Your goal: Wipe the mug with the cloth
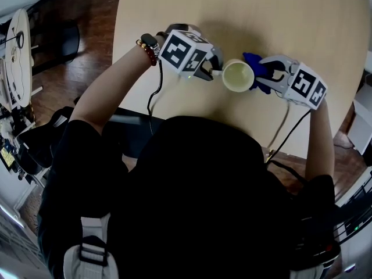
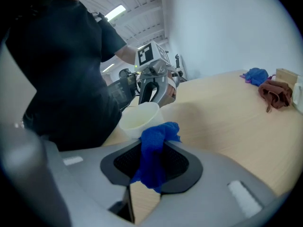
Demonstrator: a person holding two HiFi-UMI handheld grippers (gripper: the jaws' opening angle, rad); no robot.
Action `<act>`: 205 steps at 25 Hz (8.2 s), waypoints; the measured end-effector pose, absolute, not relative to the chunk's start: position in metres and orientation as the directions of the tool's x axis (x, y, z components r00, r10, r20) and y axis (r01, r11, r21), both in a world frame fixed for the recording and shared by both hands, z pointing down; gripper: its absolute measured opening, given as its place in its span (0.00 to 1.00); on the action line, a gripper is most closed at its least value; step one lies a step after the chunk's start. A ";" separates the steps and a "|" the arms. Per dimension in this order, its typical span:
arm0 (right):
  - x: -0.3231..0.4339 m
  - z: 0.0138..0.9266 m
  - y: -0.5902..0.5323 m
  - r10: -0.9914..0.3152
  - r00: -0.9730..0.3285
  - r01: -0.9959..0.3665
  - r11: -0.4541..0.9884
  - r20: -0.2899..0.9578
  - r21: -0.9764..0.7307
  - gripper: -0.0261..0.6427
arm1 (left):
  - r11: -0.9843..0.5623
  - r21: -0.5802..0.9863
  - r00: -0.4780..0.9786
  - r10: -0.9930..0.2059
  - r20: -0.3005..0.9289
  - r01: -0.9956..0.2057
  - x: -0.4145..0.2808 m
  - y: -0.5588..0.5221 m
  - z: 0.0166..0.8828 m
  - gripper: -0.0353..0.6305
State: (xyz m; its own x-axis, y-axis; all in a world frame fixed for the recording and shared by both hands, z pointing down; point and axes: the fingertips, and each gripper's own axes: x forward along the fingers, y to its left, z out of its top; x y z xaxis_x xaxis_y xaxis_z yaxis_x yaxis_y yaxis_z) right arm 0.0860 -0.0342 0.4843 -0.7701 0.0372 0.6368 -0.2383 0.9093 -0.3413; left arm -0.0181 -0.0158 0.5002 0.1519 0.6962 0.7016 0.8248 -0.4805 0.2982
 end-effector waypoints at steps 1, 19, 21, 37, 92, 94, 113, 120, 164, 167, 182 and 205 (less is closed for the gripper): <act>0.086 0.488 -0.034 0.027 -0.769 -0.252 0.906 0.639 -0.341 0.21 | -0.503 0.287 0.180 0.691 0.700 0.815 -0.017 -0.016 0.500 0.19; 0.083 0.448 -0.107 -0.148 -0.880 -0.396 0.754 0.451 -0.525 0.21 | -0.925 -0.068 0.718 0.241 0.653 0.373 0.000 -0.034 0.503 0.15; 0.080 0.460 -0.106 -0.135 -0.882 -0.395 0.735 0.452 -0.551 0.21 | -0.929 -0.070 0.726 0.236 0.646 0.364 0.000 -0.036 0.503 0.15; 0.063 0.464 -0.080 -0.022 -0.972 -0.200 0.593 0.233 -0.780 0.20 | -0.915 -0.105 0.724 0.233 0.649 0.389 0.026 -0.051 0.504 0.15; 0.102 0.502 -0.012 -0.117 -0.610 -0.624 0.681 0.783 -0.385 0.21 | -0.976 0.216 0.870 0.108 0.481 0.002 -0.017 -0.074 0.484 0.19; 0.104 0.507 0.009 -0.112 -0.548 -0.649 0.682 0.829 -0.337 0.21 | -0.974 0.222 0.877 0.077 0.474 -0.035 -0.028 -0.072 0.475 0.19; 0.126 0.556 0.037 -0.318 -0.260 -0.808 0.588 0.912 -0.025 0.27 | -0.955 0.220 0.918 -0.104 0.383 -0.200 -0.015 -0.014 0.434 0.17; 0.107 0.524 0.036 -0.417 -0.243 -0.836 0.548 0.876 0.029 0.22 | -0.970 -0.177 0.772 0.015 0.636 0.165 0.012 -0.044 0.476 0.35; 0.059 0.459 0.047 -0.816 -0.285 -0.954 0.192 0.503 -0.230 0.20 | -0.955 0.292 0.715 0.237 0.658 0.048 -0.010 0.038 0.499 0.16; 0.053 0.457 0.051 -0.837 -0.297 -0.945 0.188 0.459 -0.268 0.20 | -0.937 0.347 0.735 0.258 0.627 0.034 -0.008 0.048 0.500 0.16; 0.050 0.502 0.047 -0.755 -0.261 -0.964 0.167 0.601 -0.209 0.20 | -0.867 0.497 0.761 0.306 0.573 -0.025 0.004 0.060 0.499 0.16; 0.034 0.524 0.059 -0.686 -0.292 -0.950 0.286 0.666 -0.123 0.20 | -0.796 0.592 0.774 0.451 0.445 0.123 0.016 0.074 0.498 0.17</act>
